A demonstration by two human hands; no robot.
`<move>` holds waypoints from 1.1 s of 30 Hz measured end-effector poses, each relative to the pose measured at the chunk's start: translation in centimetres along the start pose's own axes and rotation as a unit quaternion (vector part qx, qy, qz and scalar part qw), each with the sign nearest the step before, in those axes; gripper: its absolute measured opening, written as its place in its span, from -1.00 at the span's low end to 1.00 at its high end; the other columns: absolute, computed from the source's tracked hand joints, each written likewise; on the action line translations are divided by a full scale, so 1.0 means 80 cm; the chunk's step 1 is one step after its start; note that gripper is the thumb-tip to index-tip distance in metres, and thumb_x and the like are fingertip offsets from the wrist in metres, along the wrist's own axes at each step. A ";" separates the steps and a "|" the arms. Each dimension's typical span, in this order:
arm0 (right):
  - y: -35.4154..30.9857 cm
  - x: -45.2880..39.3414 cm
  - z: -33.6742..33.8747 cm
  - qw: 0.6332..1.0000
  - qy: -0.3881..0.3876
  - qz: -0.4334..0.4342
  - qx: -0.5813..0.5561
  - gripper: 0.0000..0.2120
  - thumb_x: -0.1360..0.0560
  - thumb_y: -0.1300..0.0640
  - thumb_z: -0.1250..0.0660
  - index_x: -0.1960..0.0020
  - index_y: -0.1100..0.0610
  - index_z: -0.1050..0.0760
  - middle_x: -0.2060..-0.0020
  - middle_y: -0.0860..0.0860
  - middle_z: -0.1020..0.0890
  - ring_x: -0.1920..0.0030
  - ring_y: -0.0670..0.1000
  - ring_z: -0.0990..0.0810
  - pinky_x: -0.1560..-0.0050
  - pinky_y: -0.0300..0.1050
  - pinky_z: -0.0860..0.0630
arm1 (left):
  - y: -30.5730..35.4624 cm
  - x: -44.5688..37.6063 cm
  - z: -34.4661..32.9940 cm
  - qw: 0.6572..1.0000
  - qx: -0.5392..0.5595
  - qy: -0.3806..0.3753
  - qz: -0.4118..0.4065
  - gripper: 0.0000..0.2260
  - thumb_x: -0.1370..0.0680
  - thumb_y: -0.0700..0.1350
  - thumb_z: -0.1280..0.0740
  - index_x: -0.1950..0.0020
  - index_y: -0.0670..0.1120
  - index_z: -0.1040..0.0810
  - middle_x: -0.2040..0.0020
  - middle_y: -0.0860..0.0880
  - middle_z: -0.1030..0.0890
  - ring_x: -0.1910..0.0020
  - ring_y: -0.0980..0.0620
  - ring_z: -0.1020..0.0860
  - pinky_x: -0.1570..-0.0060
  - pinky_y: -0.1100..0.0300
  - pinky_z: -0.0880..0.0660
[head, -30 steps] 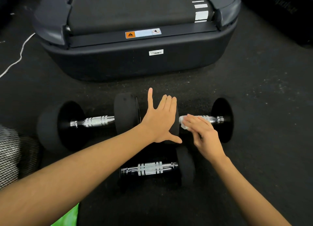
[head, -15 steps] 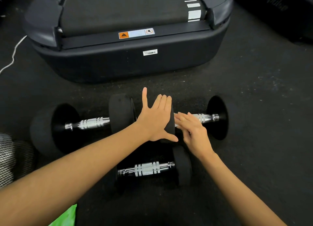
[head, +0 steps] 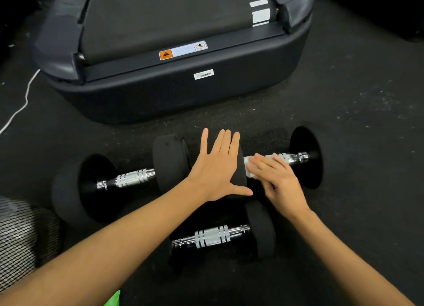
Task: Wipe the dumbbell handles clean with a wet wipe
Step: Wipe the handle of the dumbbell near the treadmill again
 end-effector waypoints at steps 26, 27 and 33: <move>-0.004 -0.005 0.001 0.999 -0.019 -0.008 -0.035 -0.59 -0.49 0.38 -0.35 -0.31 0.12 -0.55 -0.31 -0.01 -0.56 -0.40 -0.04 -0.44 -0.52 0.00 -0.19 | 0.005 0.012 -0.003 0.998 -0.024 0.064 0.015 -0.04 -0.46 0.49 0.03 -0.58 -0.22 0.05 -0.58 -0.21 -0.09 -0.57 -0.12 -0.08 -0.39 -0.43 0.12; 0.000 0.001 0.006 1.000 -0.010 0.005 -0.026 -0.56 -0.48 0.41 -0.37 -0.31 0.12 -0.55 -0.32 -0.01 -0.55 -0.41 -0.03 -0.43 -0.51 0.03 -0.20 | 0.005 0.013 -0.004 0.998 -0.024 0.064 0.015 -0.04 -0.46 0.49 0.04 -0.58 -0.22 0.06 -0.58 -0.21 -0.08 -0.57 -0.12 -0.08 -0.39 -0.43 0.12; -0.013 -0.011 -0.009 0.999 0.024 -0.017 -0.017 -0.53 -0.44 0.45 -0.40 -0.30 0.16 -0.55 -0.30 0.01 -0.57 -0.36 0.01 -0.47 -0.52 -0.01 -0.17 | 0.005 0.012 -0.003 0.997 -0.031 0.063 0.017 -0.04 -0.46 0.49 0.03 -0.58 -0.22 0.02 -0.58 -0.21 -0.12 -0.56 -0.12 -0.11 -0.38 -0.44 0.08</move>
Point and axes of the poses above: each hand's wrist, its own x-axis away from the middle knuckle, its own z-axis out of the back of the hand, y = z × x, the point moved 8 cm from there along -x, towards the middle knuckle
